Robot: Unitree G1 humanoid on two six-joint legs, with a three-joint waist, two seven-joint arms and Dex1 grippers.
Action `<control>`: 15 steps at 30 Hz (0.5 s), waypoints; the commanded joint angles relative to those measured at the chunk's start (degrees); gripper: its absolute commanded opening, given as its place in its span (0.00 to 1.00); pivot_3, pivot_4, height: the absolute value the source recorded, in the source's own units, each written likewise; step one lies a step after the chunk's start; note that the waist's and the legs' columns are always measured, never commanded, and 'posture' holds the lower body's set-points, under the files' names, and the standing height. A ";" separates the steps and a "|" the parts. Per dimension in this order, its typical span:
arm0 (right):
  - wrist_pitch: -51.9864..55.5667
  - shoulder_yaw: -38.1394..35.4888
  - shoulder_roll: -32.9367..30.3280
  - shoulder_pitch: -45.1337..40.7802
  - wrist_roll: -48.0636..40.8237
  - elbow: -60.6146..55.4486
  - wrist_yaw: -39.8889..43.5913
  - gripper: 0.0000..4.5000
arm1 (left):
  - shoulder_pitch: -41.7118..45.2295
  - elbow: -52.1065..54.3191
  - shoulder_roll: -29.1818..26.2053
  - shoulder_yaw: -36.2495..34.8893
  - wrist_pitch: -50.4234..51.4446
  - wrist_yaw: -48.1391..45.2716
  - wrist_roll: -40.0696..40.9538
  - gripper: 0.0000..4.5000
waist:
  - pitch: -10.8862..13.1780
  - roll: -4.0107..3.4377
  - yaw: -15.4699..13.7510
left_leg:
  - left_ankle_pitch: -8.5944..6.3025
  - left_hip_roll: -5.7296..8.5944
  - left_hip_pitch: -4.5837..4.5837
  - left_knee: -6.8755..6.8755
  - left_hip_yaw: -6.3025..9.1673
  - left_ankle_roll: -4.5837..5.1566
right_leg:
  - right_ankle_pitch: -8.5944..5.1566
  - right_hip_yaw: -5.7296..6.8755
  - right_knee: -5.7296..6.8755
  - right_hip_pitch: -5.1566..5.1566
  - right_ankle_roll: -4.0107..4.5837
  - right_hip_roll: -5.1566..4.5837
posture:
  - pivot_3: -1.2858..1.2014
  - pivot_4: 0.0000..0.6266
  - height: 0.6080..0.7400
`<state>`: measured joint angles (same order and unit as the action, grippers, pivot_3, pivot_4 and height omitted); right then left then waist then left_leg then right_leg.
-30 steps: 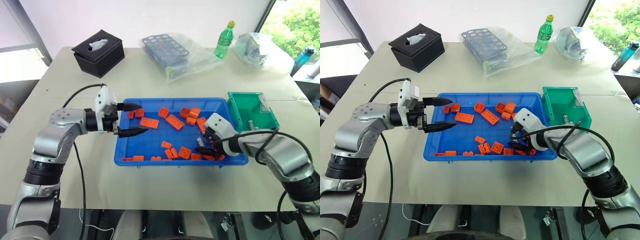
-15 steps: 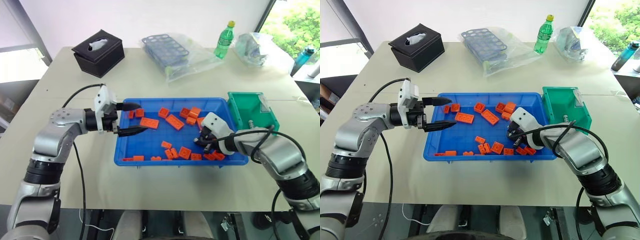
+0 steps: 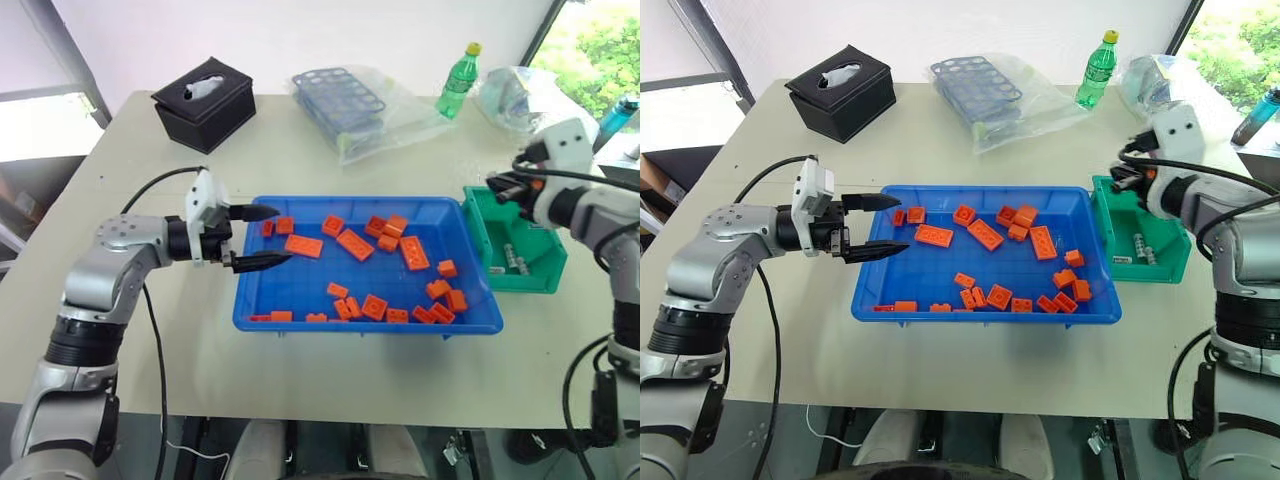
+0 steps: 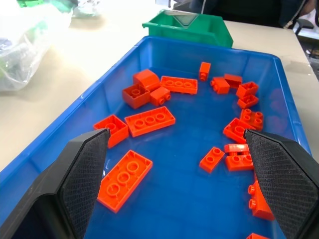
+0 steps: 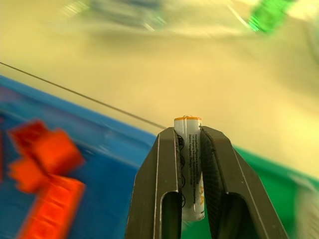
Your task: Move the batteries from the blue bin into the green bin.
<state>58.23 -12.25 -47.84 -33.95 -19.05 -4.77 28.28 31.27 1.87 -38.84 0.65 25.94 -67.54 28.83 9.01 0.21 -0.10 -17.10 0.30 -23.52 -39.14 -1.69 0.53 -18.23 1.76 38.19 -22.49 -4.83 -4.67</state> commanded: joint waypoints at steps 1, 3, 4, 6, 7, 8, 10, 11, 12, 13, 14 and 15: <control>-2.50 -1.84 -0.13 0.63 0.91 -0.39 -0.86 0.12 | 1.55 0.11 -0.61 -1.77 -0.83 -0.42 0.60 1.00 | 0.00 0.00 0.47 | 0.00 -0.02 0.00 0.00 0.00 0.00 | 0.00 0.00 0.01 0.00 0.00 0.01 | 0.52 0.24 0.92; -4.38 -0.49 -0.34 2.12 2.33 -0.26 -1.12 0.33 | 1.69 -0.01 -0.56 -1.81 -0.75 -0.40 0.64 1.00 | 0.00 0.00 0.87 | 0.00 -0.04 0.00 0.00 0.00 0.00 | 0.00 0.00 0.02 0.00 0.00 0.03 | 0.52 0.24 0.92; -5.57 0.37 -0.82 2.88 3.11 -0.20 -0.84 0.45 | 1.72 -0.03 -0.56 -1.82 -0.73 -0.39 0.64 1.00 | 0.00 0.00 0.89 | 0.00 -0.05 0.00 0.00 0.00 0.00 | 0.00 0.00 0.01 -0.01 0.00 0.04 | 0.52 0.24 0.92; -7.57 0.64 -1.31 4.15 3.92 -0.26 -0.46 0.66 | 1.58 0.19 -0.85 -2.14 -0.54 -0.40 0.83 1.00 | 0.00 0.00 0.81 | 0.01 -0.05 0.00 0.00 0.00 -0.01 | 0.00 0.00 0.02 -0.02 0.00 0.05 | 0.52 0.24 0.92; -8.14 -0.22 -1.33 4.21 3.56 -0.04 -0.10 0.77 | 1.55 0.30 -1.10 -2.44 -0.36 -0.40 0.99 1.00 | 0.00 0.00 0.82 | 0.01 -0.05 0.00 0.00 0.00 -0.01 | 0.00 0.00 0.02 -0.01 0.00 0.05 | 0.52 0.24 0.92; -9.07 -0.95 -1.57 4.34 3.19 0.21 0.65 0.88 | 1.45 0.40 -1.35 -2.78 -0.23 -0.36 1.10 1.00 | 0.00 0.00 0.82 | 0.01 -0.05 0.00 0.00 -0.01 -0.01 | 0.00 0.00 0.02 -0.01 0.00 0.04 | 0.52 0.24 0.92; -13.42 -2.93 -3.92 6.09 1.05 -0.25 6.88 0.88 | 1.13 0.70 -2.33 -4.08 0.60 -0.07 1.70 1.00 | 0.01 -0.02 0.79 | 0.01 -0.05 0.00 0.00 -0.01 -0.01 | 0.00 0.00 0.01 -0.01 0.00 0.04 | 0.52 0.24 0.92; -15.07 -3.50 -4.72 6.86 0.38 -0.54 9.06 0.88 | 0.97 0.82 -2.67 -4.50 0.84 0.01 1.94 1.00 | 0.01 -0.02 0.70 | 0.01 -0.05 0.00 0.00 -0.01 -0.01 | 0.00 0.00 0.01 -0.02 0.00 0.04 | 0.52 0.24 0.92; -17.27 -5.12 -6.18 8.40 -1.26 -1.13 13.14 0.88 | 0.76 1.03 -3.41 -5.44 1.67 0.09 2.63 1.00 | 0.01 -0.01 0.70 | 0.01 -0.05 0.00 0.01 0.00 -0.01 | 0.00 0.00 0.01 -0.02 0.00 0.05 | 0.52 0.24 0.92; -18.70 -6.23 -7.07 9.47 -2.34 -1.47 15.71 0.88 | 0.56 1.23 -3.90 -6.08 2.24 0.12 3.12 1.00 | 0.01 -0.02 0.57 | 0.01 -0.05 0.00 0.01 0.00 -0.01 | 0.00 0.00 0.01 0.00 0.00 0.05 | 0.52 0.24 0.92; -20.23 -7.39 -8.12 10.75 -3.40 -1.65 18.50 0.88 | 0.39 1.37 -4.46 -6.74 2.91 0.13 3.66 1.00 | 0.01 -0.01 0.62 | 0.00 -0.04 0.00 0.01 0.00 -0.01 | 0.00 0.00 0.00 0.01 0.00 0.04 | 0.52 0.24 0.92; -23.13 -9.78 -10.13 13.29 -4.17 -0.46 23.17 0.88 | 0.10 1.11 -5.93 -8.15 3.90 -0.26 4.43 1.00 | 0.01 -0.01 0.55 | 0.00 -0.05 0.01 0.00 0.01 0.00 | 0.00 0.00 -0.01 0.03 0.00 0.04 | 0.52 0.24 0.92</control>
<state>39.30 -17.57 -55.57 -22.17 -21.32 -4.42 45.53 31.28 1.37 -42.98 -4.22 28.76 -67.44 31.26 9.03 0.20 0.45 -17.10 0.26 -23.52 -39.14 -1.69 0.54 -18.23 1.76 38.16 -22.44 -4.83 -4.65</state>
